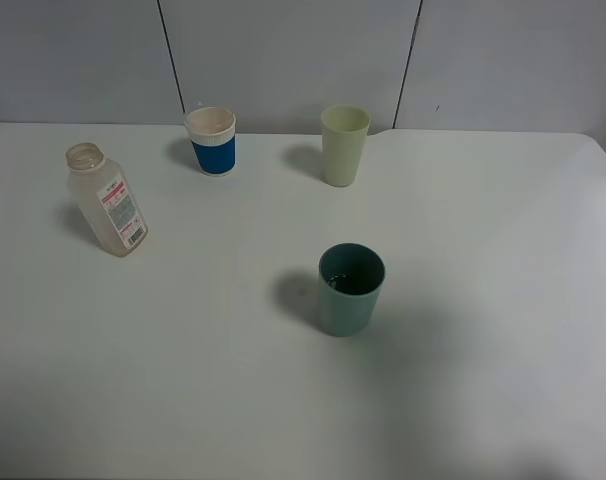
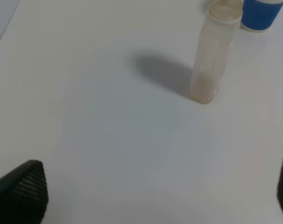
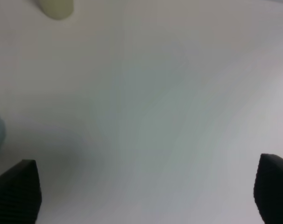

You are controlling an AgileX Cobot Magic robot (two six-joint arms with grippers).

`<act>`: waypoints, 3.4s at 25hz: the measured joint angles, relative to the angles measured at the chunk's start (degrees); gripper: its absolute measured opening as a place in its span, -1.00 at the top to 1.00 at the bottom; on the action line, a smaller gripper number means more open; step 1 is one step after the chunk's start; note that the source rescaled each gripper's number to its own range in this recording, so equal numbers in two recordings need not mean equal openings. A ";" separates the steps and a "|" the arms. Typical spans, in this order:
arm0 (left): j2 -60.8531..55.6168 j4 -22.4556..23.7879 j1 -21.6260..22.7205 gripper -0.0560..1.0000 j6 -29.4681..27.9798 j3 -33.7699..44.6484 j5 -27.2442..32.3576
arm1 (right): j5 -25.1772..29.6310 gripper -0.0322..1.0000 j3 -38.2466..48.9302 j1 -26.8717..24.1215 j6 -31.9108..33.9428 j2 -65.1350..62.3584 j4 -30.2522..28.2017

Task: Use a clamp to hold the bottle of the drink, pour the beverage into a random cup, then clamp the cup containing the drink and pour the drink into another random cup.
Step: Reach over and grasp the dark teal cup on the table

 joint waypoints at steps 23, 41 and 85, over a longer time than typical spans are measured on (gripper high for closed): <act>0.00 0.00 0.00 -1.00 0.05 0.00 0.06 | -25.56 -0.50 2.75 0.00 -1.40 41.06 1.64; 0.00 0.05 0.00 -1.00 0.05 0.00 0.06 | -47.18 -0.50 16.88 9.65 -1.96 41.51 8.78; 0.00 -0.01 0.00 -1.00 0.05 0.00 0.06 | -102.95 -1.00 16.98 20.05 -7.66 83.14 -4.88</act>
